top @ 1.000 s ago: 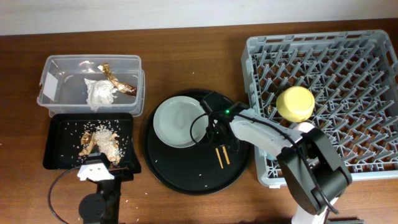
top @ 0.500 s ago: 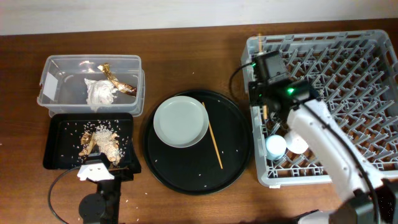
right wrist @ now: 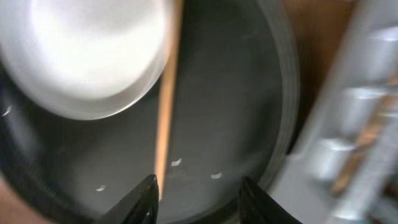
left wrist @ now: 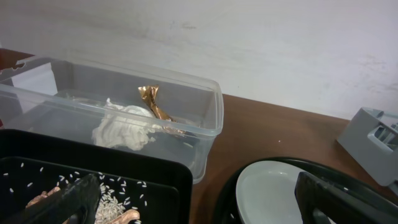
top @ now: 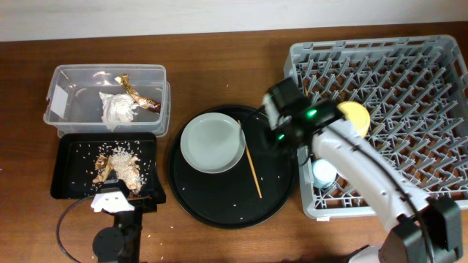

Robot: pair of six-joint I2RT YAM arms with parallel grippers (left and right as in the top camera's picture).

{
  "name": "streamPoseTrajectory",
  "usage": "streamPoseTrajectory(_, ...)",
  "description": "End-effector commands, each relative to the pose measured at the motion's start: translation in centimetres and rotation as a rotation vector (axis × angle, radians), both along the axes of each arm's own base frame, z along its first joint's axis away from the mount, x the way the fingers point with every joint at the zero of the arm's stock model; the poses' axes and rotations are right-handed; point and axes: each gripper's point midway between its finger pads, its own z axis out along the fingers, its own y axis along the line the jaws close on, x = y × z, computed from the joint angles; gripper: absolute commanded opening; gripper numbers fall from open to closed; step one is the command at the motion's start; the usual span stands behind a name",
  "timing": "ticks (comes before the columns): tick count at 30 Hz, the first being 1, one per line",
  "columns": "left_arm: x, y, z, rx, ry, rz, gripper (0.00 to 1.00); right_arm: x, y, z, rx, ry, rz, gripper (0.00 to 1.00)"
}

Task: Sort waste into correct bins and load items into the dishwasher rack
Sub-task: 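Lay the chopsticks along the left edge of the rack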

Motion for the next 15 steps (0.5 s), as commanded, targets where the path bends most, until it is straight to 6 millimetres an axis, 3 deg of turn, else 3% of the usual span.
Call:
streamPoseTrajectory(1,0.0,-0.2,-0.2,0.019,0.000,-0.009,0.99,-3.8,1.9,-4.9,-0.052,0.100,-0.024,0.43)
streamPoseTrajectory(5,0.0,-0.2,-0.2,0.019,0.000,-0.009,0.99,-5.5,2.0,-11.0,-0.111,0.113,-0.005,0.42)
streamPoseTrajectory(7,0.0,-0.2,-0.2,0.019,0.000,-0.009,0.99,-6.1,1.2,-13.2,-0.149,0.159,-0.008,0.28)
streamPoseTrajectory(8,0.0,-0.2,-0.2,0.019,0.000,-0.009,0.99,-6.1,1.0,-13.3,-0.150,0.163,-0.014,0.14)
streamPoseTrajectory(9,0.0,-0.2,-0.2,0.020,0.000,-0.009,0.99,-5.9,0.8,-13.2,-0.151,0.166,-0.025,0.04)
streamPoseTrajectory(12,0.0,-0.2,-0.2,0.019,0.000,-0.009,0.99,-5.0,0.3,-11.1,-0.137,0.146,-0.063,0.04)
streamPoseTrajectory(14,0.0,-0.2,-0.2,0.019,0.000,-0.009,0.99,-2.5,-0.3,-6.7,-0.112,0.023,-0.105,0.04)
streamPoseTrajectory(15,0.0,-0.2,-0.2,0.019,0.000,-0.009,0.99,-0.6,-1.3,-3.4,-0.107,-0.074,-0.151,0.04)
